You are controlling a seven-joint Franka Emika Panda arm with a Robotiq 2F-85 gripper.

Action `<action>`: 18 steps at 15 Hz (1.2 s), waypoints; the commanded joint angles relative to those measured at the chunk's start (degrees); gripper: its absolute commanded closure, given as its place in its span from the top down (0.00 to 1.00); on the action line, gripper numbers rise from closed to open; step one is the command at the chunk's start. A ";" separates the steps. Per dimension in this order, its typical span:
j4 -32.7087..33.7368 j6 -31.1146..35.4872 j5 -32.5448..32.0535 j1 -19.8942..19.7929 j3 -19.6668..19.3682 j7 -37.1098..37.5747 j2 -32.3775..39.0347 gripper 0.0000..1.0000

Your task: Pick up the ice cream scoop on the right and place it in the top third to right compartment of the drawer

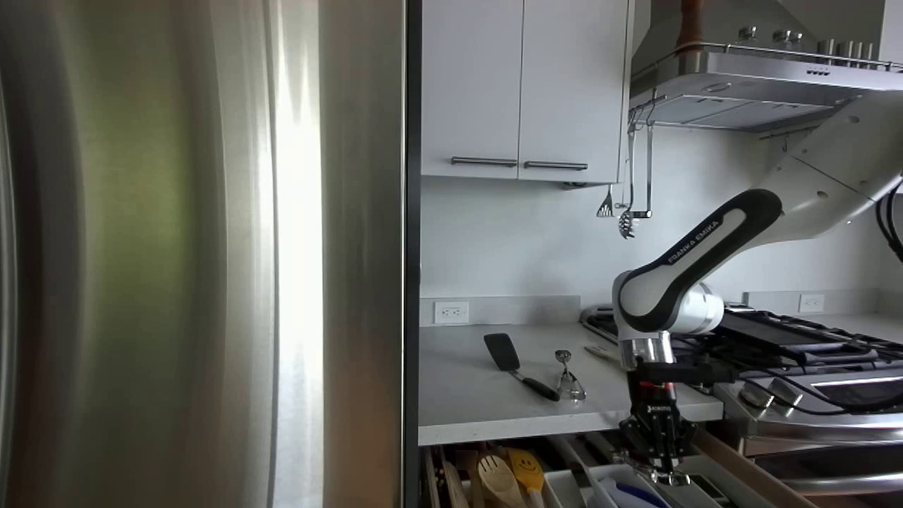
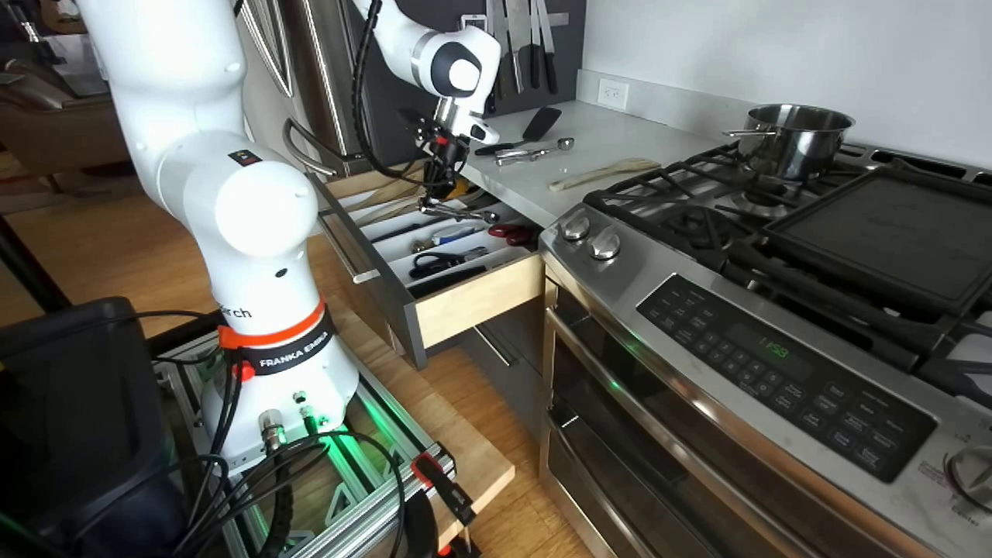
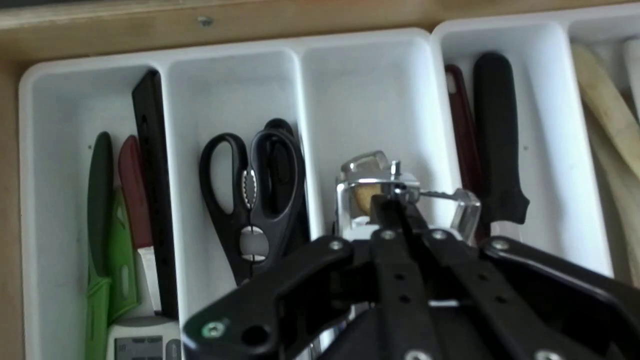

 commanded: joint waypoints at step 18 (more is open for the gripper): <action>4.22 21.77 -19.45 4.59 -4.08 16.05 9.29 0.01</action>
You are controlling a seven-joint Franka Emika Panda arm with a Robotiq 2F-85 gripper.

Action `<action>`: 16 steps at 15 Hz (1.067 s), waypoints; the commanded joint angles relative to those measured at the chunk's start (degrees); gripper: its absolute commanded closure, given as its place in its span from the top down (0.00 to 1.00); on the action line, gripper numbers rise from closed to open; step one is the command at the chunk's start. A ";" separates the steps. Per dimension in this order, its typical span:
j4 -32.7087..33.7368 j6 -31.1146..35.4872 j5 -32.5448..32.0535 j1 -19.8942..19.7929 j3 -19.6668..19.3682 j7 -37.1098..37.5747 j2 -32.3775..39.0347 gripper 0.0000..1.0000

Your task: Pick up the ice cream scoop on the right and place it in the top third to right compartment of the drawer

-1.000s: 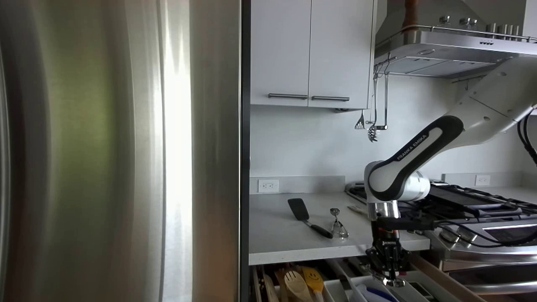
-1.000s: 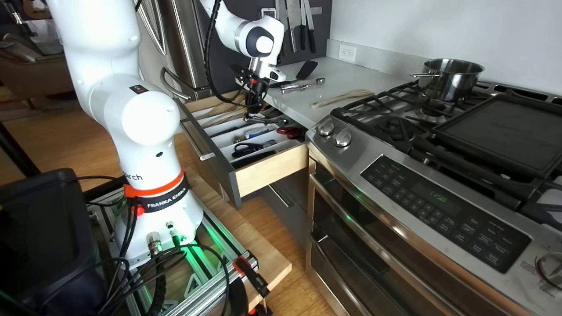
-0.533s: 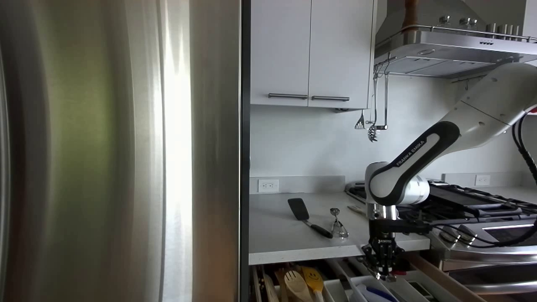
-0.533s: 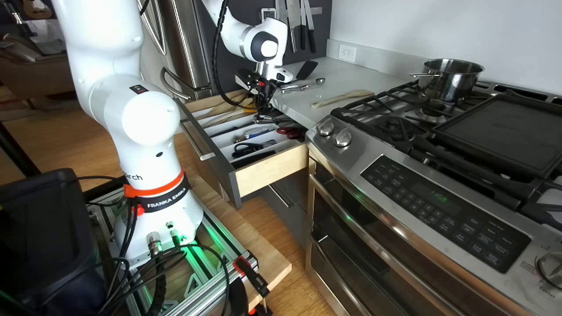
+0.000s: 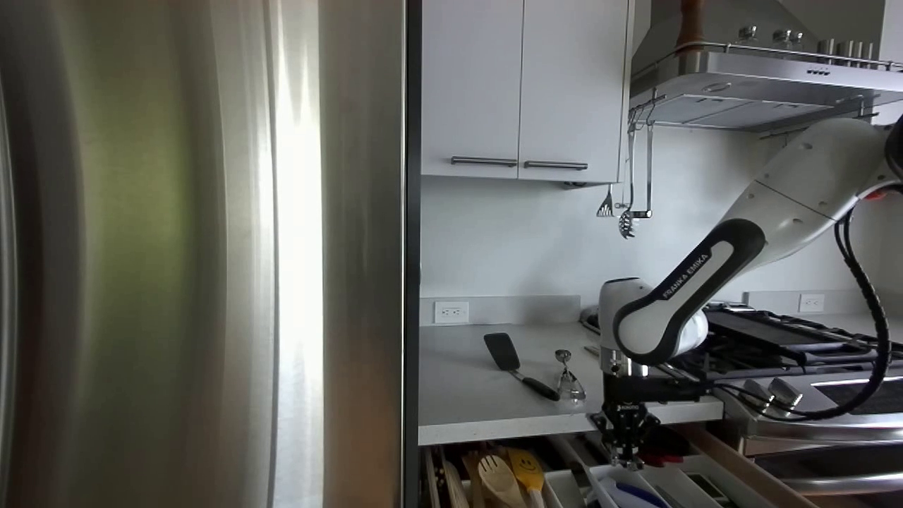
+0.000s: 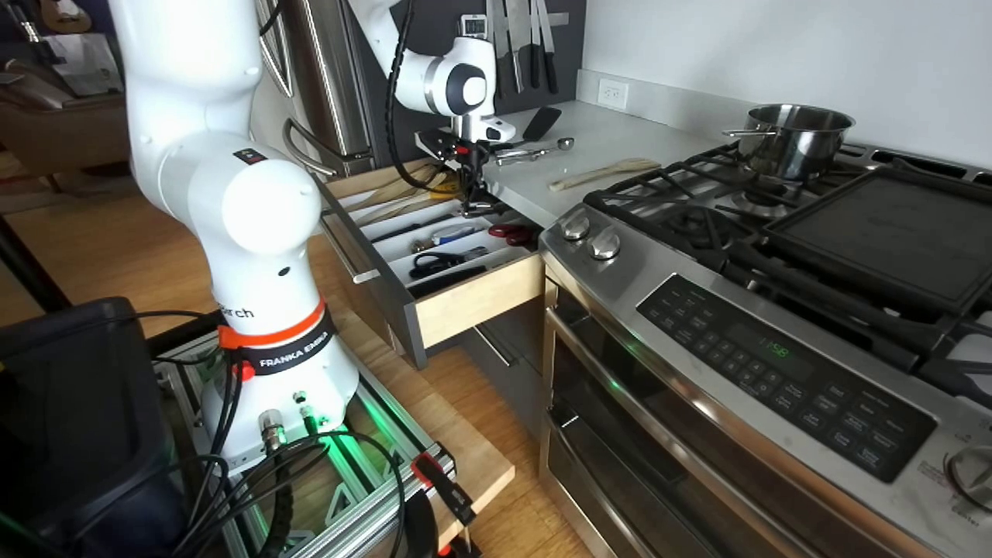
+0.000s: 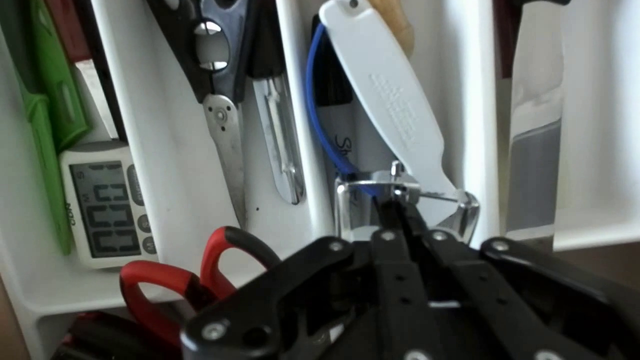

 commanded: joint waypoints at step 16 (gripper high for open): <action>3.84 5.97 -18.37 6.23 -4.42 13.37 5.43 0.04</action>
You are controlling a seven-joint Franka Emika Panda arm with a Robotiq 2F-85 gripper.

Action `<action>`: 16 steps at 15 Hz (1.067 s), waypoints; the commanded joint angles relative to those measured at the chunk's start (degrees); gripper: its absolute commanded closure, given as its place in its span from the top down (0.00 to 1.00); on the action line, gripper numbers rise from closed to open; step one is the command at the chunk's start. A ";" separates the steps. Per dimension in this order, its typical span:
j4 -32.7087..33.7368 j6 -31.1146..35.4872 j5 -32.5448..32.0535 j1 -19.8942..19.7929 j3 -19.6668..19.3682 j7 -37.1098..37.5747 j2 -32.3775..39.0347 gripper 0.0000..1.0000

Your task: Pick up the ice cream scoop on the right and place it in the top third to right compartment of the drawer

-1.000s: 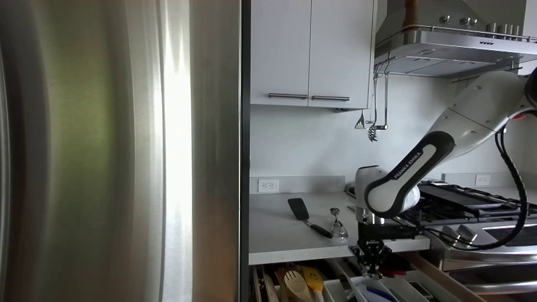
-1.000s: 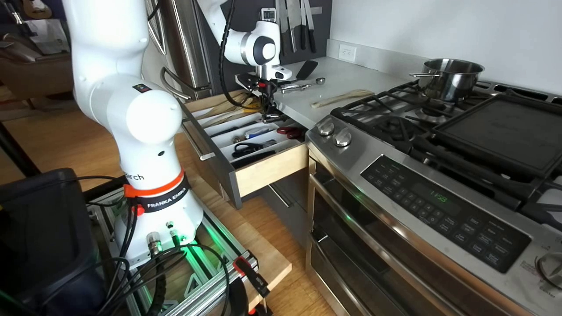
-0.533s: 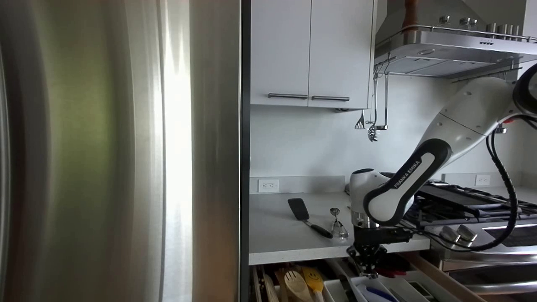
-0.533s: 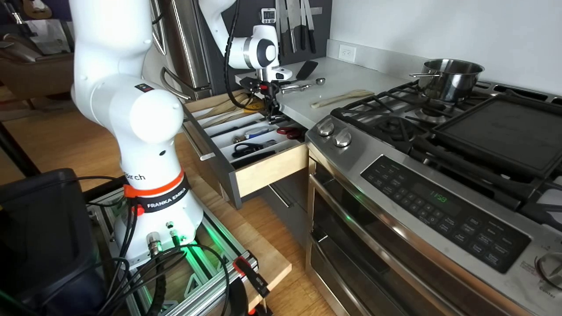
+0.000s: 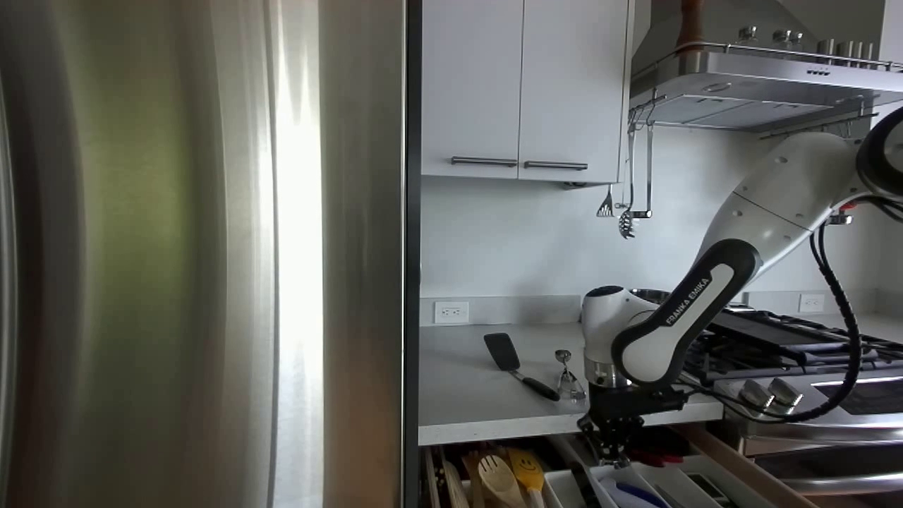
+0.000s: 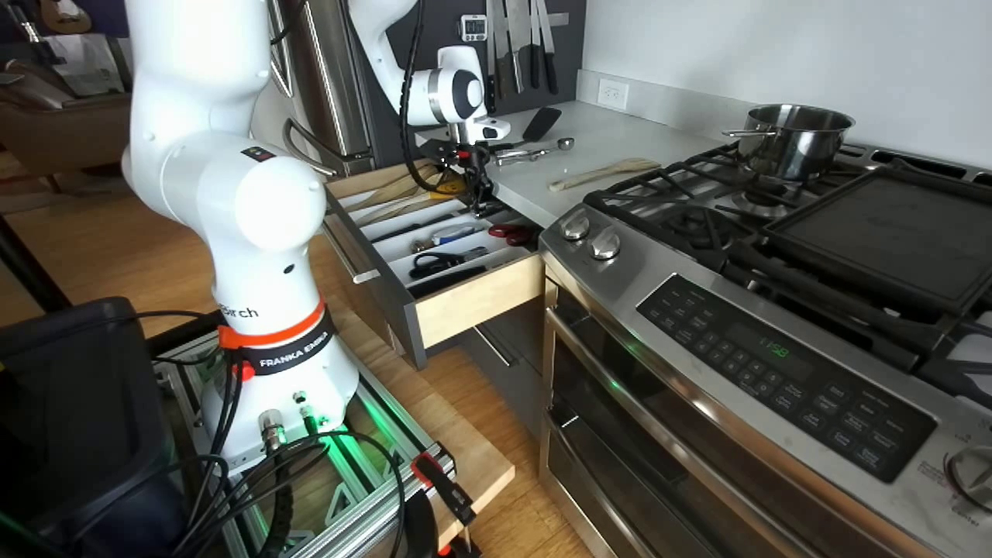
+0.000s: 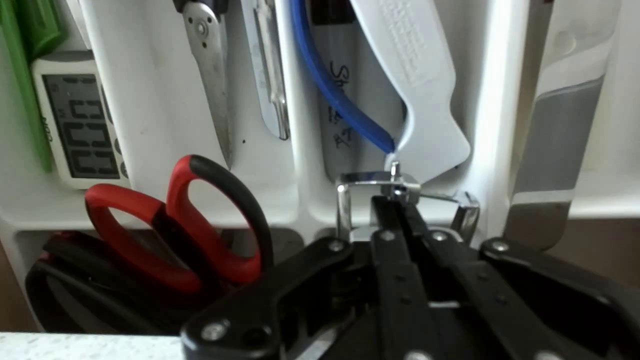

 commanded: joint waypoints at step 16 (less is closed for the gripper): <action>-0.80 2.09 -5.59 2.38 -1.82 6.47 -1.46 0.16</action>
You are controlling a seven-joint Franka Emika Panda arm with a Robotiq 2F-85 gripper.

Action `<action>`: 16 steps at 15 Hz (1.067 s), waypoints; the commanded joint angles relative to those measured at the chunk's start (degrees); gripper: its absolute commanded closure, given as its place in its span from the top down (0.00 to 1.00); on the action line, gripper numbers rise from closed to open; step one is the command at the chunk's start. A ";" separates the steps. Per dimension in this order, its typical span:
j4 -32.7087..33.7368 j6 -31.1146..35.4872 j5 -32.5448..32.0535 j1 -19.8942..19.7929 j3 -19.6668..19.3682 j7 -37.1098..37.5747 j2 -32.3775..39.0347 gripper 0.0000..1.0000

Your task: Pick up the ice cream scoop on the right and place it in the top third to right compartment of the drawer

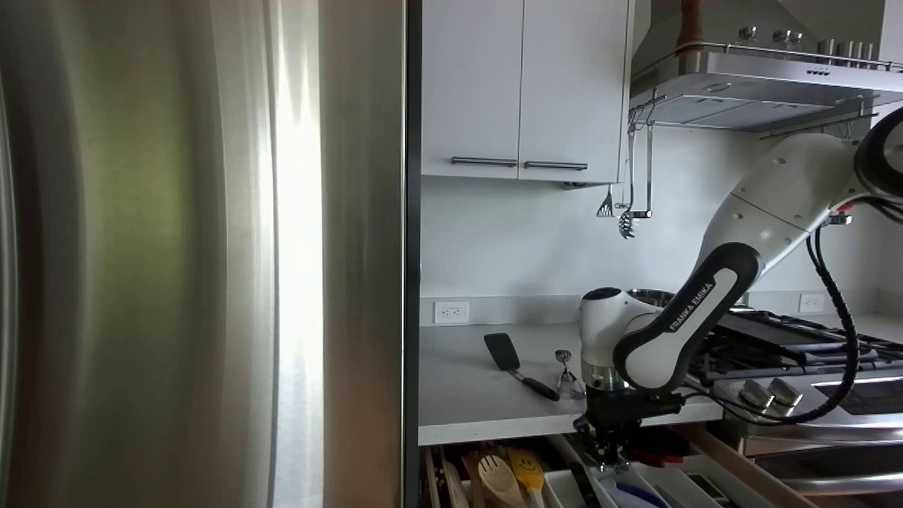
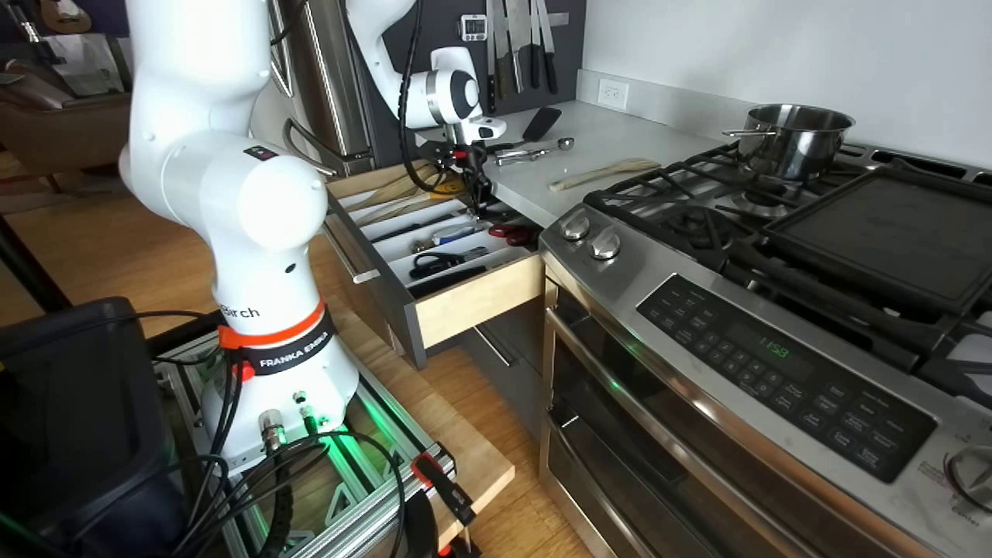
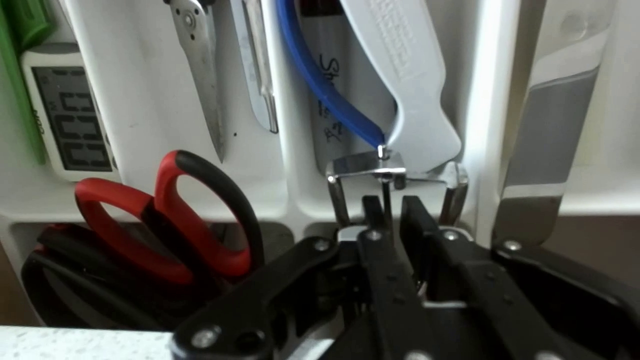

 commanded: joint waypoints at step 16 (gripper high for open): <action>-0.86 -10.81 15.82 -2.47 4.53 -11.19 -4.98 0.00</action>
